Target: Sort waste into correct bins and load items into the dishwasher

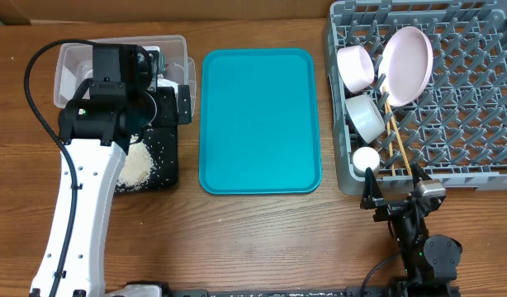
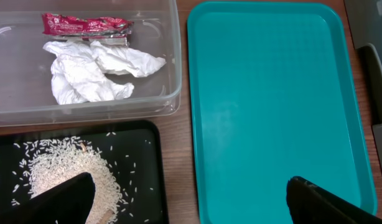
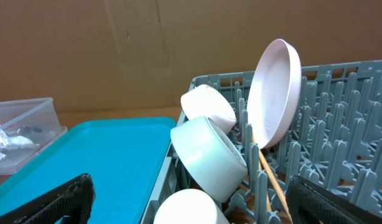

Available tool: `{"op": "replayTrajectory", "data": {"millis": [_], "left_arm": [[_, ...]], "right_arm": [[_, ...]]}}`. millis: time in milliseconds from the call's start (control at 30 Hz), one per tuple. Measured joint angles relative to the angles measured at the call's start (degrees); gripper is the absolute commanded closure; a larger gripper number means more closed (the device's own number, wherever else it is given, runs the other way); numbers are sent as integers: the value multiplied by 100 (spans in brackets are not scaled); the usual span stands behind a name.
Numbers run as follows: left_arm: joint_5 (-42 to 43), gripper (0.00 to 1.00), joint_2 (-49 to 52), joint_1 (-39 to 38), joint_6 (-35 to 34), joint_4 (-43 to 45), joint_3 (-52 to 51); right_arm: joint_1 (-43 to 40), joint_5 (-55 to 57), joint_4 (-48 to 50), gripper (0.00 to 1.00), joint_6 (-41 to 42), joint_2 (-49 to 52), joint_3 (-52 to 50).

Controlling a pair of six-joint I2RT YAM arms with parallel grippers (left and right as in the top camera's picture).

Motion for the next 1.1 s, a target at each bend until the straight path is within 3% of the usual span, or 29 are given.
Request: {"op": "replayTrajectory", "data": {"millis": [1100], "left_arm": [[-264,0,0,0,0,-35,0]], "right_arm": [[0,-2,0,0,0,0,0]]}}
